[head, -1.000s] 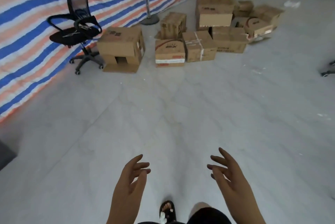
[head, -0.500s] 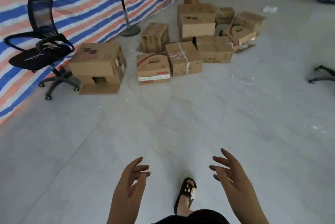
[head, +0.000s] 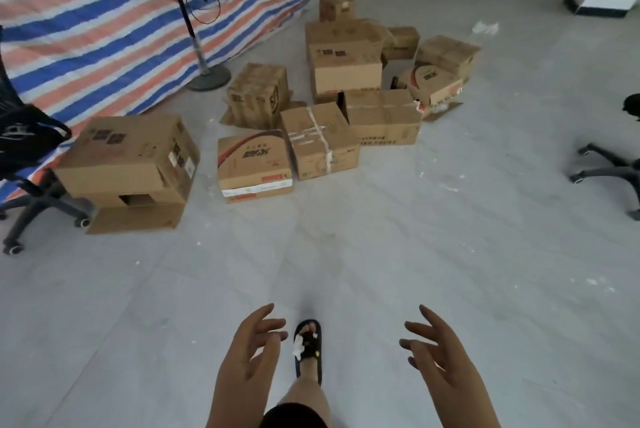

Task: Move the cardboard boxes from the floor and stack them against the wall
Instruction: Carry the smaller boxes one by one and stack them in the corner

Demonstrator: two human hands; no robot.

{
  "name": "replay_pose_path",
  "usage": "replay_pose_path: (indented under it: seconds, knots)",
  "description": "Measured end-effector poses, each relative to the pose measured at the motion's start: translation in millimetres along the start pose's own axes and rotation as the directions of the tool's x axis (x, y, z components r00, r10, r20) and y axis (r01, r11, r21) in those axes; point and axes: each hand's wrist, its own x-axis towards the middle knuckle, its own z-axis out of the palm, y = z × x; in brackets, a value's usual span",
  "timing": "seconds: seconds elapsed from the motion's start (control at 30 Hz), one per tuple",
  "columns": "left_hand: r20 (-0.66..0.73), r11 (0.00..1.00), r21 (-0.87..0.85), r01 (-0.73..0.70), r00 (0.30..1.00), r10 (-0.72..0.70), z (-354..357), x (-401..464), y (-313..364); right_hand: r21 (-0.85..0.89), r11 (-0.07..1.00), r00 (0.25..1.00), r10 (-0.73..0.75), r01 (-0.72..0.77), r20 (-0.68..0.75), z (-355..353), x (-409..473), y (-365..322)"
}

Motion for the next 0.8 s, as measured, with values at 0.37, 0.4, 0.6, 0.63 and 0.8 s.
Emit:
replay_pose_path:
  seconds: [0.37, 0.4, 0.6, 0.63, 0.8]
  knots:
    - [0.167, 0.993, 0.053, -0.101, 0.982, 0.091, 95, 272, 83, 0.061, 0.998, 0.981, -0.022, 0.034, -0.190, 5, 240, -87]
    - [0.195, 0.991, 0.066, -0.116, 0.975, 0.102, 105, 293, 90, 0.068, 0.997, 0.979, -0.019, 0.034, -0.204, 4, 258, -94]
    - [0.294, 0.991, 0.113, -0.079, 0.955, 0.043, 170, 387, 110, 0.093, 0.995, 0.958, 0.054, -0.029, -0.281, -17, 355, -107]
    - [0.298, 0.991, 0.117, -0.066, 0.954, 0.029, 182, 403, 111, 0.098, 0.994, 0.954, 0.064, -0.037, -0.294, -24, 374, -107]
    - [0.279, 0.991, 0.134, -0.028, 0.960, -0.011, 260, 483, 130, 0.094, 0.994, 0.954, 0.072, -0.046, -0.292, -66, 483, -117]
